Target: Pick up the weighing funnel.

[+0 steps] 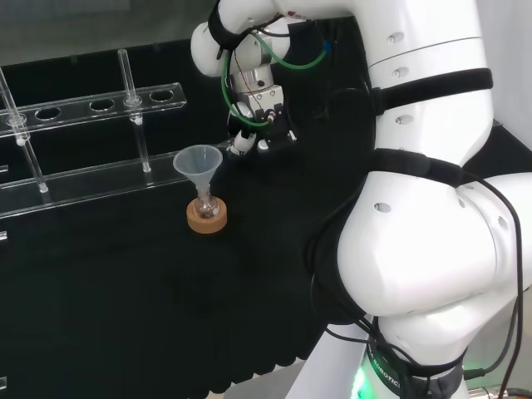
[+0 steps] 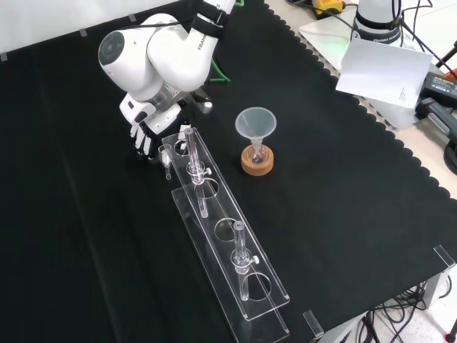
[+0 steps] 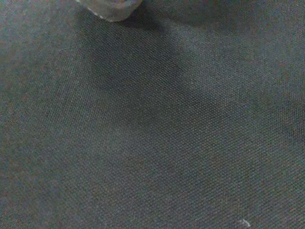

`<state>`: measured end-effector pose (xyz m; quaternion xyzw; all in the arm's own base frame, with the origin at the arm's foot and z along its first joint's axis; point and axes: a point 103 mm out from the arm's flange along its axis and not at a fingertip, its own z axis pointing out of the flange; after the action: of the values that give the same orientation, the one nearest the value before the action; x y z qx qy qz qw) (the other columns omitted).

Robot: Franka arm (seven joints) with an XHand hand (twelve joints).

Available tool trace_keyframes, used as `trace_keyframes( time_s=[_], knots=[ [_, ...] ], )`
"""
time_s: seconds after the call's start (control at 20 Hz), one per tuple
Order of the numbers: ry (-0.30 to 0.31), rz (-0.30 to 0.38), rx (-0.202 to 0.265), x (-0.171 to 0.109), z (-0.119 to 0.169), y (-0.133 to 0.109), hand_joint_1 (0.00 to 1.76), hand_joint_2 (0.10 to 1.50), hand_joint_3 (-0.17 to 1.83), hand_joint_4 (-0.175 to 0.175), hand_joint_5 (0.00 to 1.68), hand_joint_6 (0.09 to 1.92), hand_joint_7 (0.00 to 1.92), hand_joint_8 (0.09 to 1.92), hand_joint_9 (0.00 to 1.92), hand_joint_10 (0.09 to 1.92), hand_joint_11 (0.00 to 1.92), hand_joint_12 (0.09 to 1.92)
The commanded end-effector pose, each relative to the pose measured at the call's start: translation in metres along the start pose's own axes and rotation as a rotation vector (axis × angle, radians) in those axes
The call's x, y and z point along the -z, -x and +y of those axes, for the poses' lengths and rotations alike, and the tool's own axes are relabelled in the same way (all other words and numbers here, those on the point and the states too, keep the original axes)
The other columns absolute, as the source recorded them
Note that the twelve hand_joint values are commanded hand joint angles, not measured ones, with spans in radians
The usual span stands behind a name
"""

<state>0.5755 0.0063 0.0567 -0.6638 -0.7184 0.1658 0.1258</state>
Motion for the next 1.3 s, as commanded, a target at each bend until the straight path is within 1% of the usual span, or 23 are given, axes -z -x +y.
trace_keyframes(
  time_s=[0.05, 0.2, 0.55, 0.7, 0.85, 1.05, 1.3],
  knots=[
    [0.014, -0.026, -0.026, 0.004, -0.003, 0.002, 1.11, 1.05, -0.16, 0.173, 1.27, 0.52, 0.59, 0.66, 0.85, 0.47, 0.60, 1.19],
    [0.031, -0.026, -0.031, 0.012, -0.008, 0.005, 1.12, 1.05, -0.17, 0.175, 1.34, 0.43, 0.63, 0.64, 0.91, 0.42, 0.68, 1.13],
    [0.069, -0.019, -0.036, 0.042, -0.032, 0.010, 1.13, 1.04, -0.17, 0.175, 1.38, 0.34, 0.64, 0.64, 0.97, 0.36, 0.77, 1.07],
    [0.083, -0.016, -0.047, 0.055, -0.048, 0.014, 1.13, 1.04, -0.17, 0.175, 1.39, 0.33, 0.64, 0.64, 0.98, 0.36, 0.78, 1.06],
    [0.070, -0.024, -0.055, 0.066, -0.064, 0.016, 1.13, 1.04, -0.17, 0.175, 1.39, 0.33, 0.63, 0.63, 0.98, 0.35, 0.79, 1.06],
    [0.077, -0.040, -0.074, 0.081, -0.088, 0.020, 1.13, 1.04, -0.17, 0.175, 1.39, 0.32, 0.61, 0.63, 0.97, 0.35, 0.78, 1.06],
    [0.088, -0.057, -0.098, 0.092, -0.121, 0.023, 1.13, 1.04, -0.17, 0.175, 1.40, 0.32, 0.60, 0.63, 0.97, 0.34, 0.78, 1.05]
  ],
)
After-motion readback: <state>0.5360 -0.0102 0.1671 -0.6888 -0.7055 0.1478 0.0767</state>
